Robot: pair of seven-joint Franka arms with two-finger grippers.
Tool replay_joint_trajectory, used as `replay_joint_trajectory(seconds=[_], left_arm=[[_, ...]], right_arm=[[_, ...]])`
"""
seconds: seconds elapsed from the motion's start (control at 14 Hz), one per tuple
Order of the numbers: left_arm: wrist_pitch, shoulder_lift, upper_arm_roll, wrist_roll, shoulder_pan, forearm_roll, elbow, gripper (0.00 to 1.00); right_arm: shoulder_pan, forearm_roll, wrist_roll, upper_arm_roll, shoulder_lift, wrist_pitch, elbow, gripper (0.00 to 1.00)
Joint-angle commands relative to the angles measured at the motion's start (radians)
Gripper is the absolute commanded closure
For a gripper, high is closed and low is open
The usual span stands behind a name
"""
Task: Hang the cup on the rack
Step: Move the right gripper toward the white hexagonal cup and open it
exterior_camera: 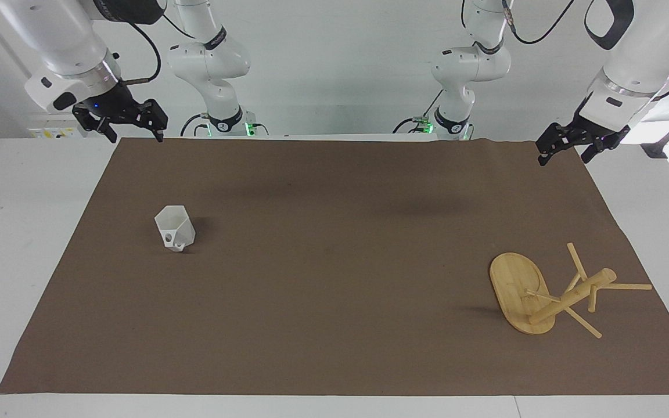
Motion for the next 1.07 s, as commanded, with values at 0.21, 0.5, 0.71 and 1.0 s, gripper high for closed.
replay_joint_trajectory(seconds=[0.21, 0.5, 0.71, 1.0], left_arm=[[-0.004, -0.022, 0.002, 0.006, 0.000, -0.003, -0.024, 0.00], [-0.004, -0.021, 0.002, 0.006, 0.000, -0.003, -0.024, 0.00], [-0.004, -0.021, 0.002, 0.006, 0.000, -0.003, -0.024, 0.00], [-0.004, -0.021, 0.004, 0.006, 0.000, -0.003, -0.024, 0.00]], right_arm=[[-0.010, -0.015, 0.010, 0.001, -0.015, 0.009, -0.022, 0.00], [-0.013, -0.013, -0.176, -0.007, -0.023, 0.022, -0.036, 0.00], [-0.091, -0.012, -0.504, -0.010, -0.018, 0.080, -0.039, 0.00], [-0.295, 0.163, -1.065, -0.012, 0.020, 0.146, -0.043, 0.00]])
